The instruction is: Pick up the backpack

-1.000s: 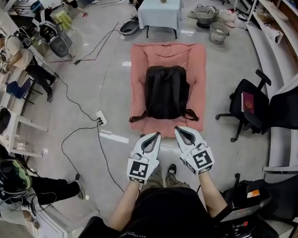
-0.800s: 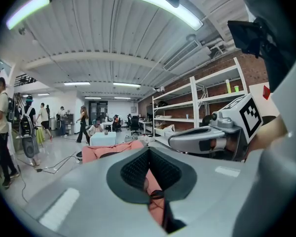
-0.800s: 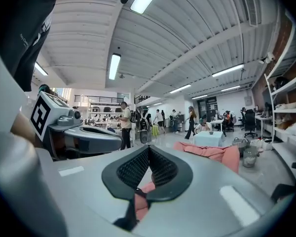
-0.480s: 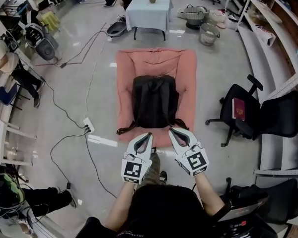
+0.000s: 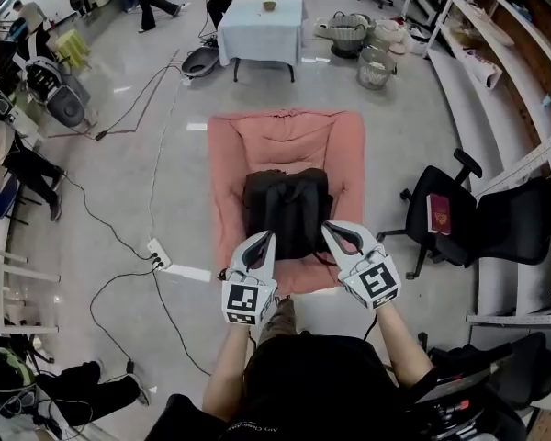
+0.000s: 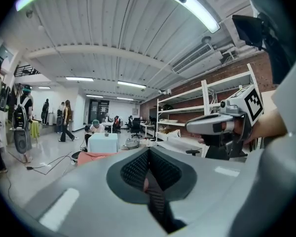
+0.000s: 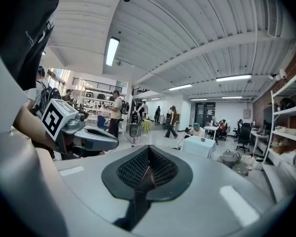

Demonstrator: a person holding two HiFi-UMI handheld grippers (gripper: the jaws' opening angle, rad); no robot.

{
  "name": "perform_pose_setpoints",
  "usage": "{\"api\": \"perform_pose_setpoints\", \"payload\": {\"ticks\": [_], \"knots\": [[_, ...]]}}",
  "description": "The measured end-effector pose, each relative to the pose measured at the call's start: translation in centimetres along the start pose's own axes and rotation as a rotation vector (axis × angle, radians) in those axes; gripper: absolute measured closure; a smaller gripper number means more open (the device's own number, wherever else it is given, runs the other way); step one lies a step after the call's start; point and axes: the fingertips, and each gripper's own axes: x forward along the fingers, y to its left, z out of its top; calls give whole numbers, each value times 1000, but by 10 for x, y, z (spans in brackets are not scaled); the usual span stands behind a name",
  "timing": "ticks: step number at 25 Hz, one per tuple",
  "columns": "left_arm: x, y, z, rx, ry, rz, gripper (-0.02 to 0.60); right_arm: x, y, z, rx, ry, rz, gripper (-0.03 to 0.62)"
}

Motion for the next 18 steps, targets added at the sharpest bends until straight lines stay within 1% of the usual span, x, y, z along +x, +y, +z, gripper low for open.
{"api": "perform_pose_setpoints", "payload": {"ticks": [4, 6, 8, 11, 15, 18], "knots": [[18, 43, -14, -44, 24, -4, 580, 39, -4, -9, 6, 49, 6, 583], [25, 57, -23, -75, 37, -13, 580, 55, -3, -14, -4, 91, 13, 583], [32, 68, -34, -83, 59, -25, 580, 71, 0, -15, -10, 97, 21, 583], [43, 74, -52, -81, 92, -45, 580, 85, 5, -21, -10, 112, 45, 583], [55, 79, -59, -110, 90, -79, 578, 104, 6, -29, 4, 119, 72, 583], [62, 82, -72, -110, 110, -93, 578, 116, 5, -42, 24, 125, 85, 583]]}}
